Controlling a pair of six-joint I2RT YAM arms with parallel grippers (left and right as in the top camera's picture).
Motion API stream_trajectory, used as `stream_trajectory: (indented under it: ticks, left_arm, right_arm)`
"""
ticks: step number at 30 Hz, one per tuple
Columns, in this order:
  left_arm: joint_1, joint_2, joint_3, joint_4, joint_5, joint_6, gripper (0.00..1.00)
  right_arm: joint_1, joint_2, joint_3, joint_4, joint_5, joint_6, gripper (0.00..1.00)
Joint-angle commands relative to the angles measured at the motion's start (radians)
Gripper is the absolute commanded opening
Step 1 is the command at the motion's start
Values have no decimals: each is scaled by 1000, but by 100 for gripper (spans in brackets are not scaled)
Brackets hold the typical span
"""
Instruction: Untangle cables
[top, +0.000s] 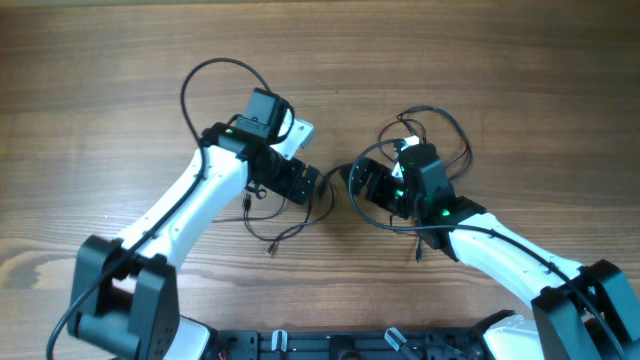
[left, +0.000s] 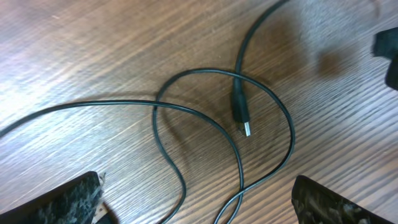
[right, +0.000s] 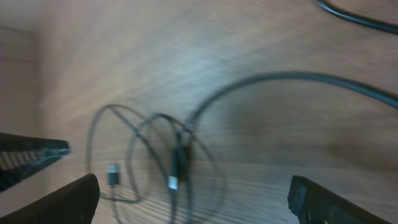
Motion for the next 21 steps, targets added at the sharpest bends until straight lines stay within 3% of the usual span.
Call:
stream_trajectory:
  ticks: [1, 6, 11, 15, 21]
  left_arm:
    - [-5, 55, 0, -21, -31, -13, 100]
    - [-44, 76, -33, -19, -32, -40, 100]
    - [-68, 78, -219, 179, -77, -63, 100]
    - [-72, 78, -268, 201, -76, -63, 100]
    - [-126, 78, -268, 182, 64, -24, 100]
  right_arm:
    - [-21, -17, 10, -61, 51, -65, 100]
    - [-123, -17, 10, -157, 57, -64, 100]
    - [-203, -17, 10, -227, 34, -65, 100]
    - [-204, -16, 10, -233, 35, -87, 100]
    - [-204, -16, 10, -230, 40, -90, 100]
